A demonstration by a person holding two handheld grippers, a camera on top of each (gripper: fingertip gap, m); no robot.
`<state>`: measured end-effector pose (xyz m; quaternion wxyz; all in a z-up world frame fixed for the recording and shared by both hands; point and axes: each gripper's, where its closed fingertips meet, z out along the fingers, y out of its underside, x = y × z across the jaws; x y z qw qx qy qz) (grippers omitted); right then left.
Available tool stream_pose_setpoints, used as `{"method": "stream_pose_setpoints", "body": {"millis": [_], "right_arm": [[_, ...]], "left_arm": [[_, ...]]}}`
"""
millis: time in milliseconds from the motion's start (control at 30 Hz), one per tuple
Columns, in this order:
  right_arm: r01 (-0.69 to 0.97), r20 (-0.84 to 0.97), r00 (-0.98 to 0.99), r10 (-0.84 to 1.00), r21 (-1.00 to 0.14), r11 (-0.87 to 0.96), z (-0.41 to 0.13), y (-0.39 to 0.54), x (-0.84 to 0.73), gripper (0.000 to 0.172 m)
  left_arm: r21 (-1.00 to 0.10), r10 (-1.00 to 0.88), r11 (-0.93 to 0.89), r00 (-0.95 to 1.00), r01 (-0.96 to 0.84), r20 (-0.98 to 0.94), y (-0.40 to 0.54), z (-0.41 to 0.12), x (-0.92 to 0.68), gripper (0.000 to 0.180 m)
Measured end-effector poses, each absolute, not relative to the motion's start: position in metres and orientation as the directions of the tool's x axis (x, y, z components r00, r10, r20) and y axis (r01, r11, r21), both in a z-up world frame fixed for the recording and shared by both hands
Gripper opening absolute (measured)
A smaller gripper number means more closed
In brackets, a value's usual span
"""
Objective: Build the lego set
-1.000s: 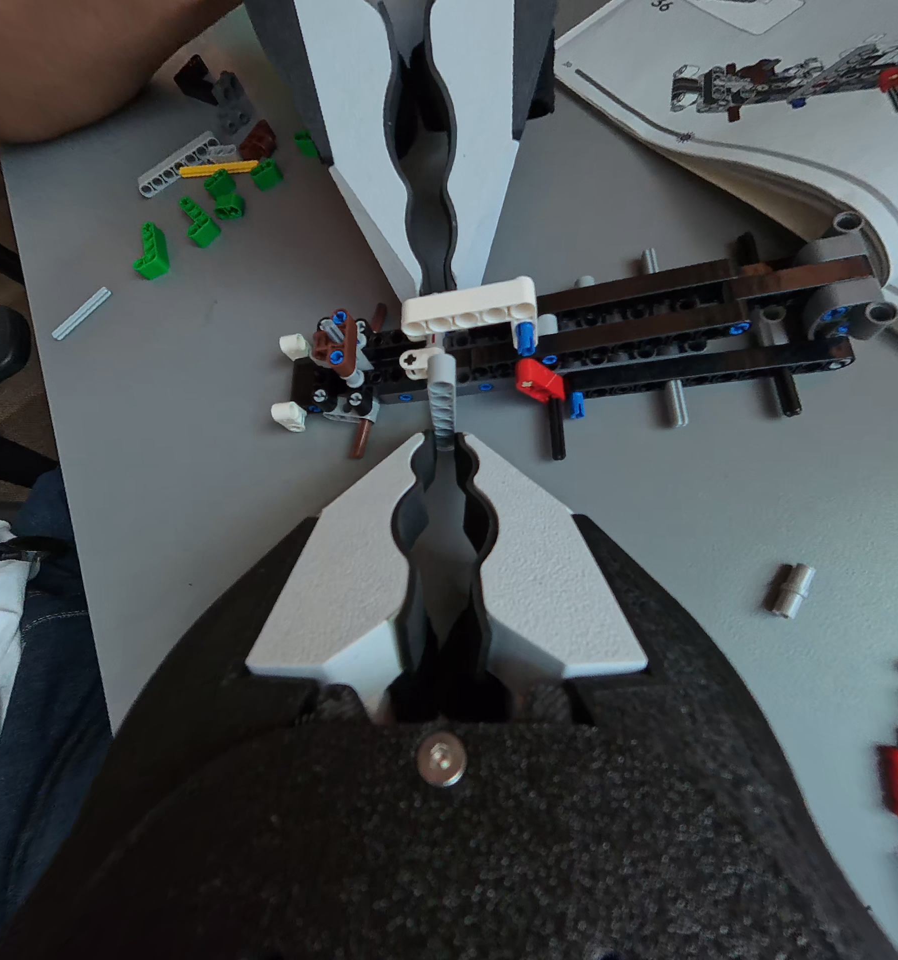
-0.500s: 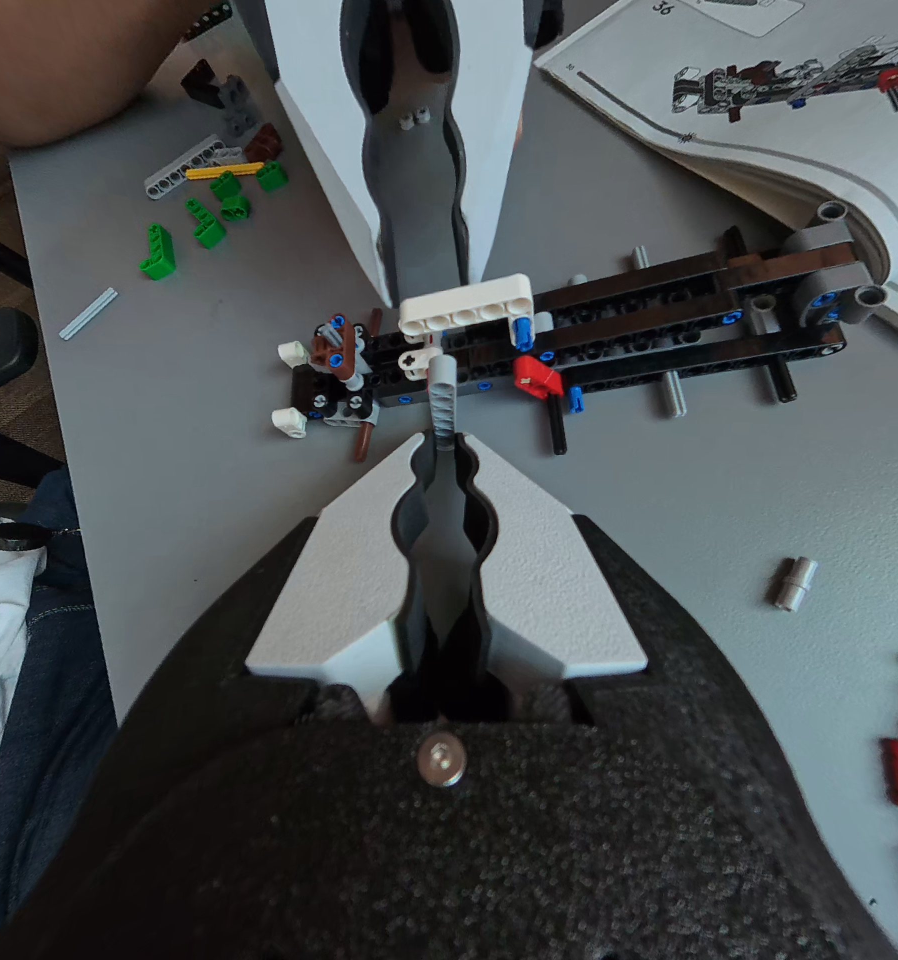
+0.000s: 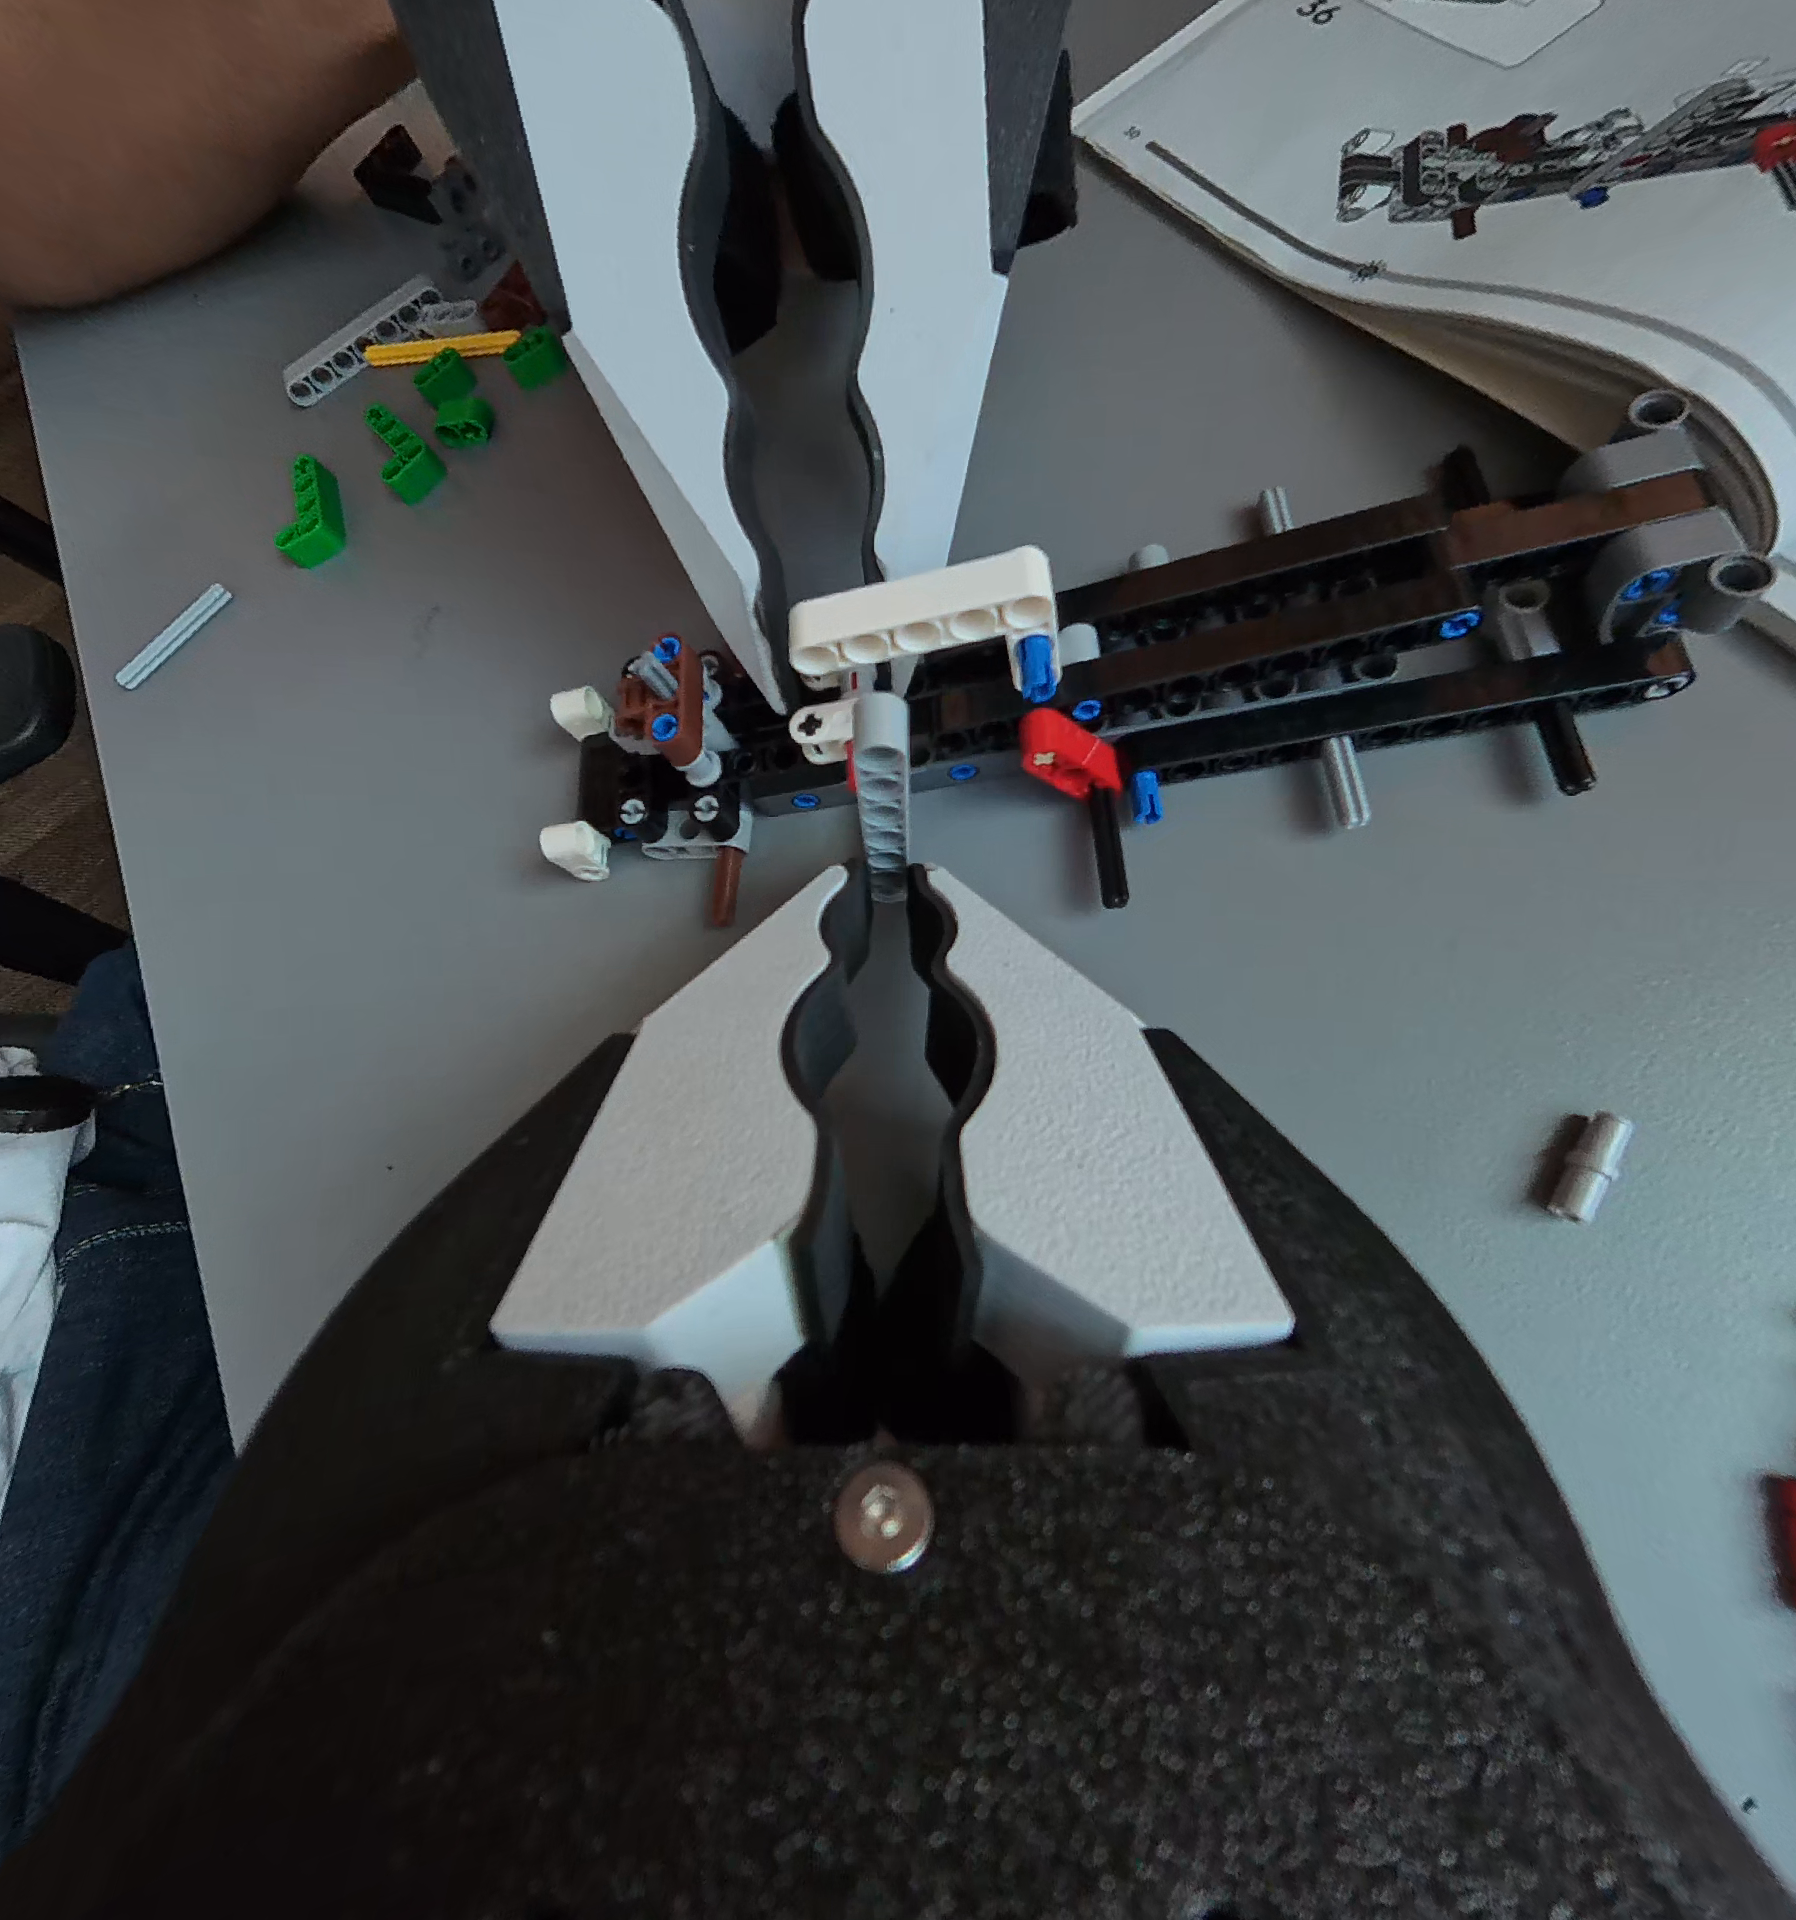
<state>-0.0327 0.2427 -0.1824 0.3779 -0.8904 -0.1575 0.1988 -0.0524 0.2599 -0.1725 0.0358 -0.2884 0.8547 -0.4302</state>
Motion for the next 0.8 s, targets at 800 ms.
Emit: {"method": "stream_pose_setpoints", "body": {"millis": [800], "right_arm": [[0.18,-0.236,0.839,0.49,-0.73,-0.66,-0.1836,0.2462,-0.0359,0.006]], "left_arm": [[-0.763,-0.53,0.467,-0.832,-0.446,0.162,0.2623,-0.1729,-0.0548,0.013]]}}
